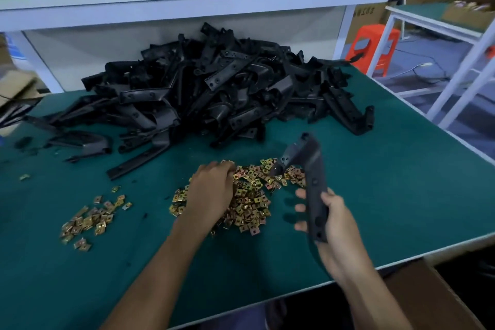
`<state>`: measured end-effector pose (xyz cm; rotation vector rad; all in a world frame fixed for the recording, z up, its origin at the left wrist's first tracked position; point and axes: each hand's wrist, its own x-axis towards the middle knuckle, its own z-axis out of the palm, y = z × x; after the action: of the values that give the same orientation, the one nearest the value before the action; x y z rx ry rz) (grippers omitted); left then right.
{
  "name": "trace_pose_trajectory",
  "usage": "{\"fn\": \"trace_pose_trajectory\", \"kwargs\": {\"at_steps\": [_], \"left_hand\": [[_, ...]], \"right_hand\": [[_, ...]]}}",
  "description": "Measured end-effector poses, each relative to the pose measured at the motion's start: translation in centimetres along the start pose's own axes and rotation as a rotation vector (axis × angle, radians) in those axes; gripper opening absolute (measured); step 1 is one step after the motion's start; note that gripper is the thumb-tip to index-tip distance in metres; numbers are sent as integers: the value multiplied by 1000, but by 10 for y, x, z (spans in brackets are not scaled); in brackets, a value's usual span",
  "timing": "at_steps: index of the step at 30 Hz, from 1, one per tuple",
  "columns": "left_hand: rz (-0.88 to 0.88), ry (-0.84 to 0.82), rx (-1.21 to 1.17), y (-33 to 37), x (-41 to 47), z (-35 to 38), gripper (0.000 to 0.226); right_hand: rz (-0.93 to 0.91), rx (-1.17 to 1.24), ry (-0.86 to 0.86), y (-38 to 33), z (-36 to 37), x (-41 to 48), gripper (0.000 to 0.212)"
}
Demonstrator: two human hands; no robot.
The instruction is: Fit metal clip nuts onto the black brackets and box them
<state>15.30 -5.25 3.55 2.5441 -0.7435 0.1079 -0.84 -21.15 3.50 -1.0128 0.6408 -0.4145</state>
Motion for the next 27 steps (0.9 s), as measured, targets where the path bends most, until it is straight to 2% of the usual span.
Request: {"fn": "trace_pose_trajectory", "kwargs": {"at_steps": [4, 6, 9, 15, 21, 27], "left_hand": [[5, -97, 120, 4, 28, 10, 24], [-24, -106, 120, 5, 35, 10, 17], [-48, -154, 96, 6, 40, 7, 11], [-49, -235, 126, 6, 38, 3, 23], [44, -188, 212, 11, 41, 4, 21], [25, -161, 149, 2, 33, 9, 20]], "right_hand": [[-93, -52, 89, 20, 2, -1, 31], [-173, -100, 72, 26, 4, -3, 28], [-194, -136, 51, 29, 6, -1, 26], [-223, -160, 25, 33, 4, 3, 26], [-238, -185, 24, 36, 2, 3, 25], [-236, -211, 9, 35, 3, 2, 26]]}}
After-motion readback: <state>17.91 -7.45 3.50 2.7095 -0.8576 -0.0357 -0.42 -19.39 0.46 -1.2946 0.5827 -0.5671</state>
